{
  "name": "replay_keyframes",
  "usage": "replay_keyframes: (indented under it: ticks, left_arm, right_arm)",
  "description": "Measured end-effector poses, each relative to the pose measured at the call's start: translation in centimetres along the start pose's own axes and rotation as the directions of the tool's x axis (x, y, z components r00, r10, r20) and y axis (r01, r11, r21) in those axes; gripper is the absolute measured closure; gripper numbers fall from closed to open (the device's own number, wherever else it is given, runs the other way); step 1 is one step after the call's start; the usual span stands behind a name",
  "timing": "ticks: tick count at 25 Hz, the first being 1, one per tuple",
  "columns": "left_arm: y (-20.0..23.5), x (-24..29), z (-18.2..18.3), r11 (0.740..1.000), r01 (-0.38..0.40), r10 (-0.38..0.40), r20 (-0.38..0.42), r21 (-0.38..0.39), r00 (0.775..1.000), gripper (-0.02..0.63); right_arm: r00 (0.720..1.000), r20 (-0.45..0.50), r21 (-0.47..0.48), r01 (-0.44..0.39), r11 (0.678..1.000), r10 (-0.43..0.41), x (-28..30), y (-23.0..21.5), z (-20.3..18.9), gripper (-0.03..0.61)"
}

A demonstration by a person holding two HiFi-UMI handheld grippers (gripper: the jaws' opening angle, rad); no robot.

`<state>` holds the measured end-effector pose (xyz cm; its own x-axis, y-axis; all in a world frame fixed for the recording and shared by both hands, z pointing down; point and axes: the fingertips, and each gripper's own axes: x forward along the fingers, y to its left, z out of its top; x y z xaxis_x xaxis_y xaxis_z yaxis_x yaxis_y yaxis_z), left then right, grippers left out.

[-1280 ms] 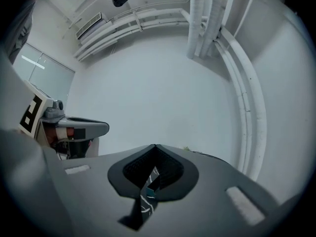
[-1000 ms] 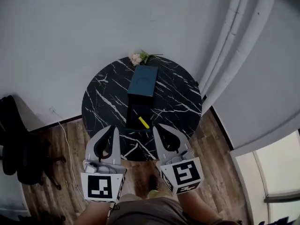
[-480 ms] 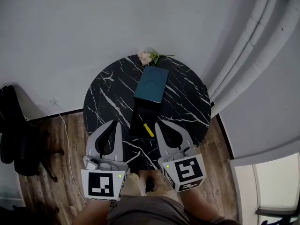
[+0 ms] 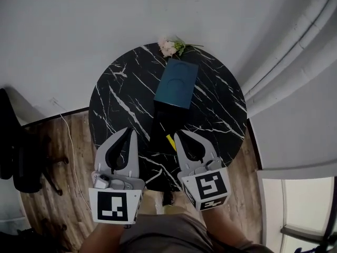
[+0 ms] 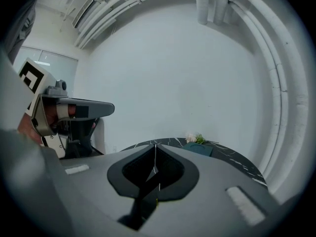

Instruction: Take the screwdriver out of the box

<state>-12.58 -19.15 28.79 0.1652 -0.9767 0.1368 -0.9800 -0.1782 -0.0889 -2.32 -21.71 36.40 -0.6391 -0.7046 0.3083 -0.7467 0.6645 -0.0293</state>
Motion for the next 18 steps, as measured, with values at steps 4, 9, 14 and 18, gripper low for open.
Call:
replay_keyframes:
  ticks: [4, 9, 14, 18]
  left_arm:
    - [1.8, 1.3, -1.7, 1.0, 0.005, -0.006, -0.033, -0.029, 0.999, 0.614]
    - [3.8, 3.0, -4.1, 0.998, 0.017, -0.022, -0.074, -0.068, 0.997, 0.614]
    - [5.5, 5.1, -6.5, 0.995, 0.025, -0.036, -0.114, -0.1, 0.993, 0.614]
    - [6.7, 6.6, -7.9, 0.994, 0.021, -0.034, -0.123, -0.103, 0.992, 0.614]
  right_arm:
    - [0.997, -0.074, 0.003, 0.001, 1.0, -0.001, 2.3, 0.3, -2.2, 0.54]
    - [0.985, -0.171, 0.002, 0.005, 1.0, -0.005, 5.2, 0.4, -5.0, 0.517]
    - [0.959, -0.283, -0.009, -0.003, 1.0, 0.0, 7.8, 0.2, -8.5, 0.483]
    - [0.93, -0.368, -0.006, -0.016, 1.0, 0.013, 9.0, 0.3, -11.1, 0.468]
